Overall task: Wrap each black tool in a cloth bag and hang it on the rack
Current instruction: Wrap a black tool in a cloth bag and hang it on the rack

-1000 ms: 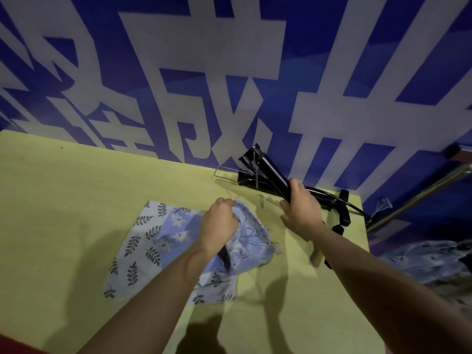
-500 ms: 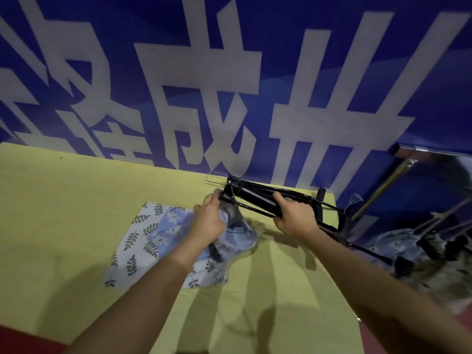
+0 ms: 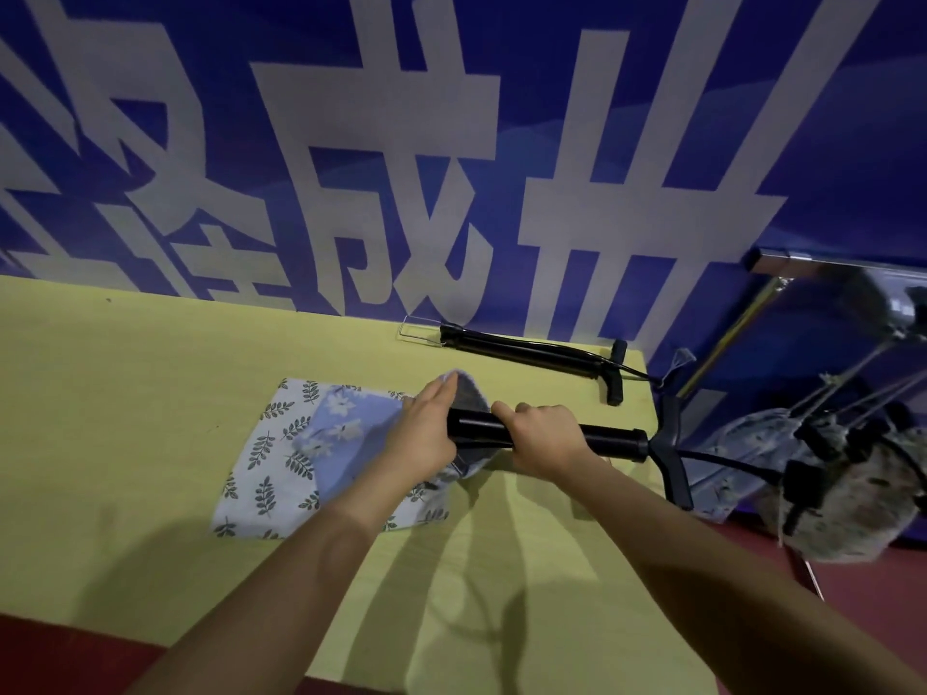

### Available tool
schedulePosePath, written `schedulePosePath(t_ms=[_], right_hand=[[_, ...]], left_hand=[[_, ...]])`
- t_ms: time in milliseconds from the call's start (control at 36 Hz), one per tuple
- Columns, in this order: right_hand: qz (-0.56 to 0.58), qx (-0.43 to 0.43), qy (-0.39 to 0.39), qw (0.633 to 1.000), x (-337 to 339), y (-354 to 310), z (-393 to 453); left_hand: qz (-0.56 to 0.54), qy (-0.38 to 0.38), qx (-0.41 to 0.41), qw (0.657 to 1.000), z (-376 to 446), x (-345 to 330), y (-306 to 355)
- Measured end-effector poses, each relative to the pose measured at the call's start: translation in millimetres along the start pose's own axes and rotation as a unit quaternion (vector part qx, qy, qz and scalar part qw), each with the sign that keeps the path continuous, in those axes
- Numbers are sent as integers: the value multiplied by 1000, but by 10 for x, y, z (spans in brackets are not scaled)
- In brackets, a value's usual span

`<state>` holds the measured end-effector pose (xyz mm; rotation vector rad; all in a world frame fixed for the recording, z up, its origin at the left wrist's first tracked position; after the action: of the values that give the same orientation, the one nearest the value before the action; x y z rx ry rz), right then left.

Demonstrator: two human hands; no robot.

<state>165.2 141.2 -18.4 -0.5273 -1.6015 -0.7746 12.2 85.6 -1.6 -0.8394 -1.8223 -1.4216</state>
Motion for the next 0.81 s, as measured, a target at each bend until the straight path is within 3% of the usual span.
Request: schedulePosePath(t_ms=[139, 361, 500, 611, 722, 806], right_hand=[[-31, 34, 34, 998, 112, -143, 40], [-89, 92, 213, 969, 313, -210, 65], [-93, 74, 320, 940, 442, -150, 73], [-8, 45, 391, 919, 420, -76, 25], [63, -3, 369, 927, 235, -54, -45], [169, -77, 231, 955, 90, -46, -34]], left_hand=[[3, -10, -30, 1000, -74, -25, 124], [212, 78, -58, 972, -132, 77, 152], [176, 122, -40, 976, -77, 122, 116], [108, 156, -16, 982, -34, 195, 69], [46, 185, 9, 982, -16, 264, 15], [12, 207, 24, 978, -30, 309, -21]])
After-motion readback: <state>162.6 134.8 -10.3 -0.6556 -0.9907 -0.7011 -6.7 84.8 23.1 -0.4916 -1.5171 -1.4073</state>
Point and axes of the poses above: each hand's wrist, its own z-axis towards the middle knuckle, its own x-axis out of the back of the hand, y = z × x, the point moved 2 cm from there along z, towards the middle knuckle, and after that the axes turned 3 degrees about -z, right-handed, at the moved point
